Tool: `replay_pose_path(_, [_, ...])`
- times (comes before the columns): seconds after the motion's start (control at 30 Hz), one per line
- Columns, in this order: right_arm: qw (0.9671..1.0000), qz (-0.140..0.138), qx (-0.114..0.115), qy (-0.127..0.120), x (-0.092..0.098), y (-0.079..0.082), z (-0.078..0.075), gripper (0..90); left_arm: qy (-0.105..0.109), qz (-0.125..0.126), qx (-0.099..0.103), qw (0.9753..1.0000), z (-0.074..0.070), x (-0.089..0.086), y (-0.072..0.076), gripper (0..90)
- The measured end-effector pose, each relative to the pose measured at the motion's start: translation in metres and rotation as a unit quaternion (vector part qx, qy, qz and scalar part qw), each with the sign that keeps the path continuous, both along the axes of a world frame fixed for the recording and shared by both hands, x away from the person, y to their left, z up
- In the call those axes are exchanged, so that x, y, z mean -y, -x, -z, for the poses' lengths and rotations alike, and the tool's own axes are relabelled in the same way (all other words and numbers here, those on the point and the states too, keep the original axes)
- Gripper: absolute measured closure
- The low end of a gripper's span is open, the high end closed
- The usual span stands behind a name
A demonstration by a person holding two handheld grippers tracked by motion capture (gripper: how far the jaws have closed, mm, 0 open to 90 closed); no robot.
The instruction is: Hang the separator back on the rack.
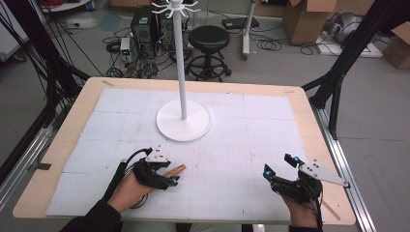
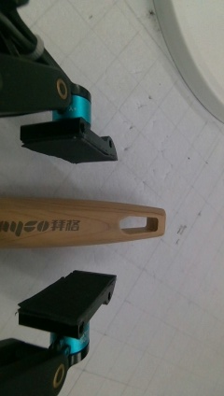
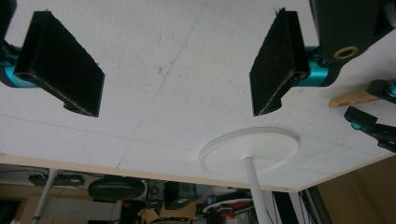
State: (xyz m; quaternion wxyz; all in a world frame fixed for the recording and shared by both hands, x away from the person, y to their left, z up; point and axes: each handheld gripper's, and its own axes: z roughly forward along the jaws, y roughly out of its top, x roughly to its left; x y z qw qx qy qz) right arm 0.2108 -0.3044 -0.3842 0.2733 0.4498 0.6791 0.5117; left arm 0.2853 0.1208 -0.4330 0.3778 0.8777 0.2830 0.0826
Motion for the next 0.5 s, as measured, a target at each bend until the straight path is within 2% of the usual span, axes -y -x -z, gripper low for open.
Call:
replay_pose_path(0.2, [1.0, 0.0, 0.001, -0.001, 0.0007, 0.0003, -0.0004, 17.0, -0.021, 0.001, -0.006, 0.9998, 0.0028, 0.0032, 0.0003, 43.9])
replay_pose_path(0.3, [1.0, 0.001, 0.0, -0.001, 0.0007, 0.0003, -0.0002, 17.0, -0.019, -0.002, -0.007, 0.9998, 0.0022, 0.0029, 0.0002, 48.1])
replay_pose_path(0.5, [1.0, 0.0, 0.0, 0.0, 0.0001, 0.0002, -0.0003, 17.0, -0.029, -0.007, 0.003, 0.9995, 0.0017, 0.0031, 0.0009, 59.4])
